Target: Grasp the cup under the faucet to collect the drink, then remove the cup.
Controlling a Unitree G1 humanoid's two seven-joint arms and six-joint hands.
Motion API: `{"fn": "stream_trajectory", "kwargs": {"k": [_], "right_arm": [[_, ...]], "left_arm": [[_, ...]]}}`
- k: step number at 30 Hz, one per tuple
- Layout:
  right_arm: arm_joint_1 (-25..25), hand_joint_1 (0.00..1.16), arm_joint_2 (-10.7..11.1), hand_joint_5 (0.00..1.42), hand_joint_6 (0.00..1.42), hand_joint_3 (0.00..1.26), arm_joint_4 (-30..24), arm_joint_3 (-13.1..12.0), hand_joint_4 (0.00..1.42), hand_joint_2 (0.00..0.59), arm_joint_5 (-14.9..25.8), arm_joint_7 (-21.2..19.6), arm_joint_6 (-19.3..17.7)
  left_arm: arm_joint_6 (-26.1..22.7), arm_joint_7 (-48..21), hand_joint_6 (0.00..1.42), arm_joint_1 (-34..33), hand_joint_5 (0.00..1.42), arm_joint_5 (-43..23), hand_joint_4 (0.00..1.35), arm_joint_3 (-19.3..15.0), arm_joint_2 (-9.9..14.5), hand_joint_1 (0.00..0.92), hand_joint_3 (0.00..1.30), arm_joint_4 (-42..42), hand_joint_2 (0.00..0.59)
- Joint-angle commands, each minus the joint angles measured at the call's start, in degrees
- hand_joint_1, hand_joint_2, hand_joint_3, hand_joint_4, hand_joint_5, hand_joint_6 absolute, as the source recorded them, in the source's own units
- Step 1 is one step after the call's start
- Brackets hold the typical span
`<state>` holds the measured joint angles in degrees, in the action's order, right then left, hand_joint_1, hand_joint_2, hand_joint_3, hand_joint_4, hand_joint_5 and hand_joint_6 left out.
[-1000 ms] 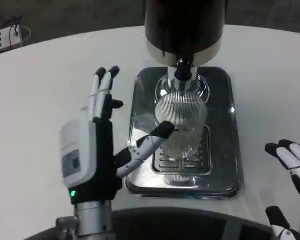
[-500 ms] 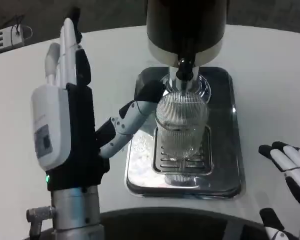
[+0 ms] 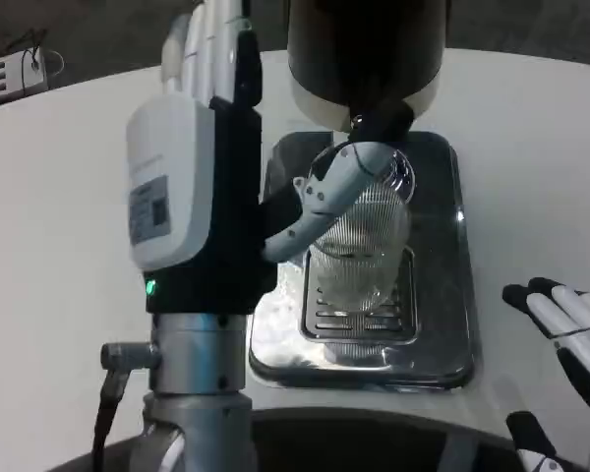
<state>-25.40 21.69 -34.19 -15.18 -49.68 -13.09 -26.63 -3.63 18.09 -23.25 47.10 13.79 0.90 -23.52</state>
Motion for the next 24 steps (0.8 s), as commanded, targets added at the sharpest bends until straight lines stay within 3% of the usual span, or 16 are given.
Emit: {"fn": "stream_trajectory", "kwargs": {"k": [1,10,24], "right_arm": [[-0.63,0.17,0.29,0.16,0.23,0.13,0.11,-0.69,0.1,0.497,1.04,-0.24,-0.96],[-0.92,0.17,0.76,0.17,0.25,0.13,0.71,-2.21,0.1,0.495,2.23,-0.31,-1.28],[0.0,0.16,1.66,0.17,0.25,0.13,2.28,-4.24,0.11,0.495,4.12,-0.21,-1.77]], "left_arm": [[0.29,-0.22,0.0,-1.9,0.03,1.54,0.0,2.14,-1.16,0.0,0.0,2.0,0.156],[0.72,2.08,0.0,-2.08,0.03,1.89,0.0,4.71,-3.38,0.0,0.0,6.5,0.156],[4.19,5.9,0.0,-3.03,0.03,1.17,0.0,7.3,-4.36,0.0,0.0,14.3,0.155]]}}
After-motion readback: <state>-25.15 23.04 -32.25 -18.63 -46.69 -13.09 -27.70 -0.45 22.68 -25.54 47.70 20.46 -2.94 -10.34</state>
